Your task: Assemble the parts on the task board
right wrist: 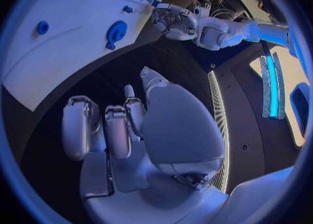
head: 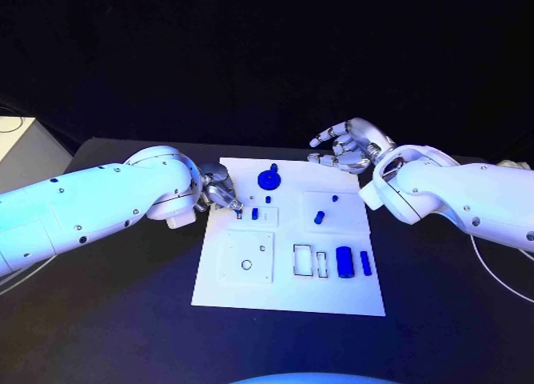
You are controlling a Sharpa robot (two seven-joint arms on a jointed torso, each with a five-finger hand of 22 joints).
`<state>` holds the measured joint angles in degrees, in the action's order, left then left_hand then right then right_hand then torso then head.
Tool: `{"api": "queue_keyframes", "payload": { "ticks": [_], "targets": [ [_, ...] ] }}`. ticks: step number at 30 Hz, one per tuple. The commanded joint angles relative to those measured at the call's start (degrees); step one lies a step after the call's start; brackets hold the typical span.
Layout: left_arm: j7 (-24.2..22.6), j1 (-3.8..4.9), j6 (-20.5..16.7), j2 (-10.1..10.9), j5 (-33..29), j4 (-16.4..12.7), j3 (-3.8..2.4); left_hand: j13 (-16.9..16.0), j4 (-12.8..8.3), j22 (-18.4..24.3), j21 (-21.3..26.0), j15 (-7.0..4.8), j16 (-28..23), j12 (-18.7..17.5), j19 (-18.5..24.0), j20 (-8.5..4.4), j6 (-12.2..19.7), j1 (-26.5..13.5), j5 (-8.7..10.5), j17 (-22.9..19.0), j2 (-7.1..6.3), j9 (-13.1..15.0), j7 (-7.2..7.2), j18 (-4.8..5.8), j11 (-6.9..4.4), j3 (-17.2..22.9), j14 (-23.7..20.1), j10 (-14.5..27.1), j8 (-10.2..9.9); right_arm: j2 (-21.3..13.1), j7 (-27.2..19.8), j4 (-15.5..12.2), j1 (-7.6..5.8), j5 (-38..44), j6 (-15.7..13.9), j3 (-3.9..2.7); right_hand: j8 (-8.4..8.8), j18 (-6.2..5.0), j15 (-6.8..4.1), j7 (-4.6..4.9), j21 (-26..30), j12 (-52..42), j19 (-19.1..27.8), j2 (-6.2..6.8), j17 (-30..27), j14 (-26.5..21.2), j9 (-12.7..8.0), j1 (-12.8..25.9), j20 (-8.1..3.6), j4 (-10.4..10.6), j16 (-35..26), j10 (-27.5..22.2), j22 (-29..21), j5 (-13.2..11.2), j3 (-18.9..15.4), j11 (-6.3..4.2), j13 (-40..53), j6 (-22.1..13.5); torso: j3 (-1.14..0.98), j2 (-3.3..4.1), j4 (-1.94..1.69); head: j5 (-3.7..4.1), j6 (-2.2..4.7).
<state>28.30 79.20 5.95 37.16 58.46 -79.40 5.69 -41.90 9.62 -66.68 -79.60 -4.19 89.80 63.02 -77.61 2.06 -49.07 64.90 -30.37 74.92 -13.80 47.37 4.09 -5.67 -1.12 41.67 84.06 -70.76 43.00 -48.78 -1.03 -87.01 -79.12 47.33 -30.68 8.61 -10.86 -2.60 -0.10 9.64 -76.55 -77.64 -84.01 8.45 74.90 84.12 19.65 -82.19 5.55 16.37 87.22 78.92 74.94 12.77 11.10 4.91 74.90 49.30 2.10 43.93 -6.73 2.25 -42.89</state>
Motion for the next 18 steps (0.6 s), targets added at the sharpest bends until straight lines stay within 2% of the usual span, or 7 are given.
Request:
{"api": "queue_keyframes", "payload": {
  "ticks": [1,4,18],
  "targets": [
    [0.1,-0.04,2.2,-0.1,0.9,-0.2,0.03,0.1,-10.4,-0.2,-0.5,-0.27,0.2,0.1,-0.3,-0.09,-1.0,0.0,-0.29,15.1,0.77,0.3,-0.82,0.80,-0.06,9.9,5.9,-0.3,0.2,0.0,-0.4,0.0,-0.01,0.0,0.5,-0.03,0.00,-0.73,0.31,0.10,0.3,0.3,-0.7,0.04,10.9,4.6,-0.1,0.7,0.37,0.0,-0.2,-0.4,4.3,0.3,0.3,-0.16,3.8,-0.3,0.02,0.05,0.01,0.00,-0.21],
    [0.1,-0.08,2.6,-0.2,1.0,-0.1,0.06,0.1,-10.4,-0.2,-0.5,-0.27,0.2,0.1,-0.3,-0.09,-1.0,0.0,-0.29,15.1,0.77,0.3,-0.82,0.80,-0.06,9.9,5.9,-0.3,0.2,0.0,-0.4,0.0,-0.01,0.0,0.5,-0.03,0.00,-0.73,0.31,0.10,0.3,0.3,-0.7,0.04,10.9,4.6,-0.1,0.7,0.37,0.0,-0.2,-0.4,4.3,0.3,0.3,-0.16,3.8,-0.3,-0.01,0.04,0.06,-0.07,0.03],
    [0.1,-0.44,3.7,-0.7,1.0,0.6,0.25,0.3,-10.5,-0.3,-0.5,-0.28,0.2,0.0,-0.3,-0.10,-1.1,0.0,-0.34,15.1,0.75,0.3,-0.83,0.81,-0.07,10.0,5.9,-0.2,0.1,0.0,-0.4,0.0,-0.01,0.0,0.6,-0.03,0.00,-0.73,0.31,0.10,0.3,0.3,-0.7,0.04,10.9,4.6,-0.1,0.7,0.37,0.0,-0.2,-0.4,4.3,0.3,0.3,-0.16,3.8,-0.3,0.02,0.13,0.09,-0.01,-0.31]
  ]
}}
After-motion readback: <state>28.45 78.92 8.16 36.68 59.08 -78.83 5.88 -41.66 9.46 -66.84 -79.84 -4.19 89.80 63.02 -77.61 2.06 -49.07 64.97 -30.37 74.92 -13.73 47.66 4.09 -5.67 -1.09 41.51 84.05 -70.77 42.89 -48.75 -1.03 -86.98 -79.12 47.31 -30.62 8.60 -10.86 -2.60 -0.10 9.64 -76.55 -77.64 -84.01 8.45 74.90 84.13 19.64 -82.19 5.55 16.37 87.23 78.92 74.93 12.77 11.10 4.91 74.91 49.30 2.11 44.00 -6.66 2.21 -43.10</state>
